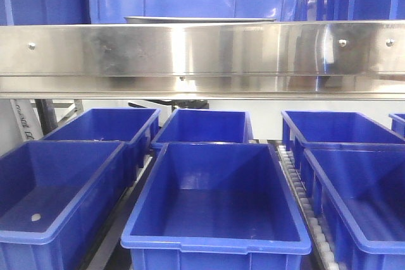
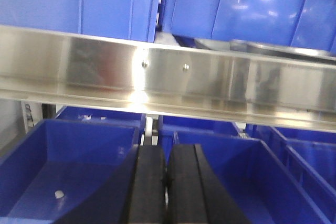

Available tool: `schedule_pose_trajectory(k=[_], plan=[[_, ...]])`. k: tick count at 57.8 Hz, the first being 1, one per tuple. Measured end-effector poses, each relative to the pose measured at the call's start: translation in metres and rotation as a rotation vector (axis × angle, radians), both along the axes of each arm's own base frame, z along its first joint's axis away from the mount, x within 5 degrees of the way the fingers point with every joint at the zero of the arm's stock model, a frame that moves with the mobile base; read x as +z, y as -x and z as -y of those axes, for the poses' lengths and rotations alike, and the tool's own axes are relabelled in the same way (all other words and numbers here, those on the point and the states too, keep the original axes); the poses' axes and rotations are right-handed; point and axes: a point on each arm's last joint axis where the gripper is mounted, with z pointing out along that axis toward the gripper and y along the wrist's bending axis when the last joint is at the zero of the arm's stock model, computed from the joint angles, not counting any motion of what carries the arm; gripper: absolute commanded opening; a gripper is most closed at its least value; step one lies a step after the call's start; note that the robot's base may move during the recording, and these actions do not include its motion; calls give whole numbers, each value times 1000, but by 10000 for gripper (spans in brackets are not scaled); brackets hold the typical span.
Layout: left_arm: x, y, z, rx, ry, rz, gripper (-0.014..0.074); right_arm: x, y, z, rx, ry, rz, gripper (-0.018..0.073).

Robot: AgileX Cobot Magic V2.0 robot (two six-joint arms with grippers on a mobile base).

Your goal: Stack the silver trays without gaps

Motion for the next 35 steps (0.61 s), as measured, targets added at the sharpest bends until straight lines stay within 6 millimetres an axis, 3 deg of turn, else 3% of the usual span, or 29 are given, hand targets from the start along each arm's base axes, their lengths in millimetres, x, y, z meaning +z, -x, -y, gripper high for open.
schedule_pose_trajectory(k=[35], plan=[[-1, 0, 0, 2, -22, -6, -2, 0, 0, 0, 0, 0, 0, -81]])
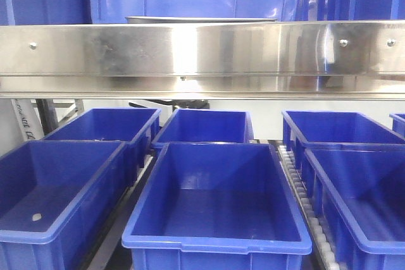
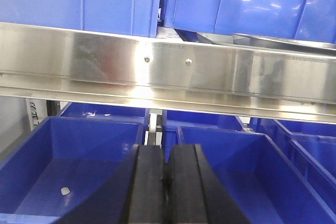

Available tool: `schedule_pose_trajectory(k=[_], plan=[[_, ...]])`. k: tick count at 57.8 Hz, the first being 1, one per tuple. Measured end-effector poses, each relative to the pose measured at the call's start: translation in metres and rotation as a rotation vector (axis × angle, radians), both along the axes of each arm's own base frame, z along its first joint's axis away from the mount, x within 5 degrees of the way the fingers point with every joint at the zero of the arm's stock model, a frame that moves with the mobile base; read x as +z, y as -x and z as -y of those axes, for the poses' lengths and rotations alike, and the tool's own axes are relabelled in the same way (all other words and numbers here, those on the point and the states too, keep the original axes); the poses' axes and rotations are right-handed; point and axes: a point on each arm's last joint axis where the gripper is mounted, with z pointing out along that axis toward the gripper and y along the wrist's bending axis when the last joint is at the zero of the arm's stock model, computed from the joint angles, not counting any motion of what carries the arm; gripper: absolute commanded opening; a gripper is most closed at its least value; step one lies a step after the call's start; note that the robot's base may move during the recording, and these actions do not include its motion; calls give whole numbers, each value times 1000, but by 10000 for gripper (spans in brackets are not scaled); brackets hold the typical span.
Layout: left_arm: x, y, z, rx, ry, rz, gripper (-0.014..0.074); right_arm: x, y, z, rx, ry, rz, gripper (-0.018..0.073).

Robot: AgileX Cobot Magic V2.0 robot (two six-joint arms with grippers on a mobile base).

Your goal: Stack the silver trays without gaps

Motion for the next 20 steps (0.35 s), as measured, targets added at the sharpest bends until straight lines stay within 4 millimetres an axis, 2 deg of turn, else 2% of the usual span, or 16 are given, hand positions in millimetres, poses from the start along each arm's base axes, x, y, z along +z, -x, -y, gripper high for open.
schedule_pose_trajectory(k=[20], plan=[[0, 0, 0, 0, 0, 0, -2, 0, 0, 0, 0, 0, 0, -81]])
